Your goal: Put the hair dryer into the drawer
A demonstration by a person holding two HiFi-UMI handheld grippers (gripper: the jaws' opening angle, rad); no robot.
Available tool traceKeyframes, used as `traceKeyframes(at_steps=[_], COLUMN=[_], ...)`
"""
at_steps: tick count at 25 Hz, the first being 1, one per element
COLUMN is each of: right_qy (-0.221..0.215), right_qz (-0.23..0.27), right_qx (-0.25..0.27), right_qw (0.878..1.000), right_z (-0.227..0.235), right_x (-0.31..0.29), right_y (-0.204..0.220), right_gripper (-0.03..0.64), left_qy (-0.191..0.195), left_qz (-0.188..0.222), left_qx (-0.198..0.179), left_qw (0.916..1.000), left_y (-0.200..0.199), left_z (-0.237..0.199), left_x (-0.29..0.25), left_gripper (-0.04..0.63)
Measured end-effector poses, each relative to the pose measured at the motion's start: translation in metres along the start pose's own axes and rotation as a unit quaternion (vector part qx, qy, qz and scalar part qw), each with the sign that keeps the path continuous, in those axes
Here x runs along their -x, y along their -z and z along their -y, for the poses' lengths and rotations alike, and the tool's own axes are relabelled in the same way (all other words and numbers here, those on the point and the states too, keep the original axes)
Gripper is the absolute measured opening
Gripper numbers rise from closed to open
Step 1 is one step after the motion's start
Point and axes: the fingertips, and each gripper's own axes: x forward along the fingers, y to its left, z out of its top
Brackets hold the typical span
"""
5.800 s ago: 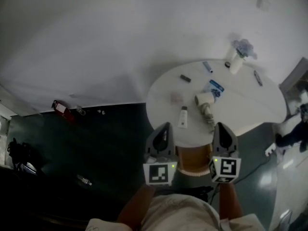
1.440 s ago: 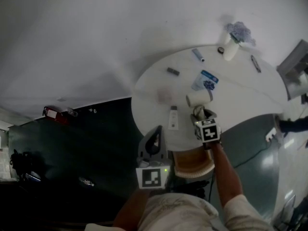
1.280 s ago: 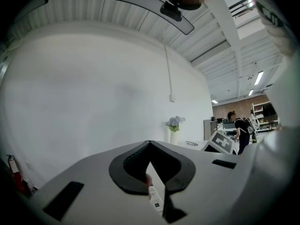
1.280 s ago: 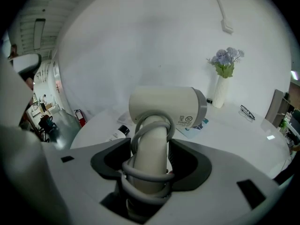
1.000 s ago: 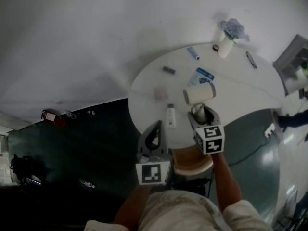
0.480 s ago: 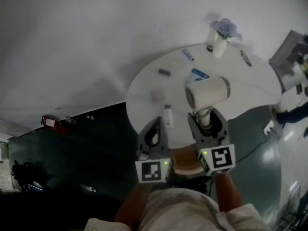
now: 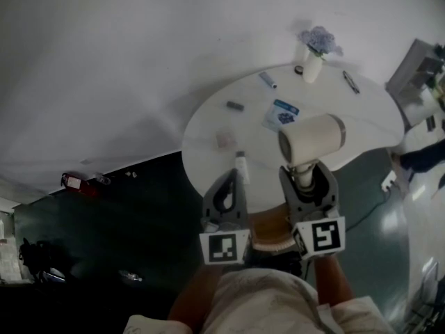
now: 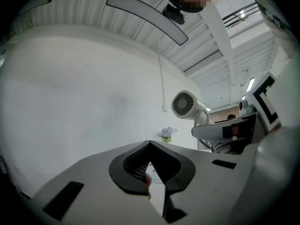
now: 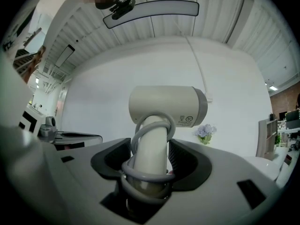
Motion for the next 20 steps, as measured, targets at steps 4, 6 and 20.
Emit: traceKeyframes(at_steps=[4,6,20], right_qy=[-0.001,-0.004,-0.021], right_qz=[-0.030,-0.047,-0.178], right_qx=[0.004,0.006,-0.002], right_qw=[1.000,0.999,0.984], right_z=[0.004,0.005,-0.008], right_x=[0.010,0.016,0.070], right_y=[0.008,0.014,0.082], right_gripper=[0.264,0.264,0.264], left_qy=[0.006,0.009,0.035], left_qz=[0.000,-0.004,-0.028], left_qx=[-0.004,-0.004,0.000], left_qw=[1.0000,0.9999,0.9990], left_y=[0.002,0.005,0.030], left_z=[0.004,0.005,0.016], left_x=[0.001,0.002,0.002], left_gripper=[-0.005,-0.005,-0.005])
